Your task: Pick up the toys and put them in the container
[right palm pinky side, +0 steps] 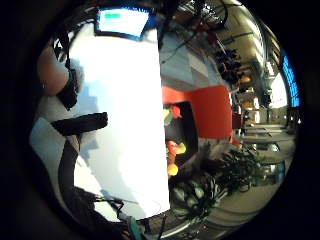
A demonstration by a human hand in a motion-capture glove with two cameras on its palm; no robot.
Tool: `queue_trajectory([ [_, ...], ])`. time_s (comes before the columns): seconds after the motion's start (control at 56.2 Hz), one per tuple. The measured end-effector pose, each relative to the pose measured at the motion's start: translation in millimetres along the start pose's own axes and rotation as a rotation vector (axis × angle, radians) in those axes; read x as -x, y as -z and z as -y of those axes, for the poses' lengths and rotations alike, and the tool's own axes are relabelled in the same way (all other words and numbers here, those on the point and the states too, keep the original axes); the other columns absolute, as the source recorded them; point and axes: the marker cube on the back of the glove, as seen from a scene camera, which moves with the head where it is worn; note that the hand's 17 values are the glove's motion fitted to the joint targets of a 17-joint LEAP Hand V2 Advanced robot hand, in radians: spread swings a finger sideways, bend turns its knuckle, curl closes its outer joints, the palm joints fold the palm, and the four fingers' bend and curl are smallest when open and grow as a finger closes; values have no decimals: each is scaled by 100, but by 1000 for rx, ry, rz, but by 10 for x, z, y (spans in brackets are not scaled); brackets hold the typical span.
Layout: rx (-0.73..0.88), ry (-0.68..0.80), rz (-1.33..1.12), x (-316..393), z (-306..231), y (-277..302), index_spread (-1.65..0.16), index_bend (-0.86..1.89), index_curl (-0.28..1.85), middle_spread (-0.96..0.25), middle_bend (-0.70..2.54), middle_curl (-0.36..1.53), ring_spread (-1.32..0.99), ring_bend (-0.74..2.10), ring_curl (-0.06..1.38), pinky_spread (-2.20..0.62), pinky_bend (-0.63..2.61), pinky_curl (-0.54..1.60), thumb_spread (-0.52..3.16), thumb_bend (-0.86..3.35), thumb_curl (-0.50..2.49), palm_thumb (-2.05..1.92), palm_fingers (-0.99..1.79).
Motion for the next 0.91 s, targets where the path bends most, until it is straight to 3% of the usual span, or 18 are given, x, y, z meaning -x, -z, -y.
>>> queue_trajectory([
  [0.249,-224,323,52,1486,-453,828,-15,17,49,-36,29,66,-27,93,51,-41,116,42,126,20,57,74,95],
  [0.391,-217,530,89,2227,-705,939,-15,17,52,-38,26,72,-27,93,51,-41,116,42,125,18,58,75,94],
  [0.587,-74,638,88,2807,-917,830,-16,18,58,-40,22,81,-26,92,50,-41,116,42,127,14,57,72,95],
  [0.64,11,664,63,2870,-995,783,-18,17,59,-37,15,80,-25,83,49,-40,118,43,130,10,54,65,74],
  [0.711,72,666,-10,2827,-1037,738,-23,7,59,-27,11,78,-19,61,49,-31,134,50,133,3,48,53,2],
  [0.747,64,663,-34,2768,-1054,731,-25,5,55,-21,11,75,-15,53,46,-25,138,50,134,-1,46,46,-13],
  [0.907,97,599,-95,2276,-1183,701,-29,7,38,-6,13,61,-11,48,34,-12,143,44,138,-3,39,32,-12],
])
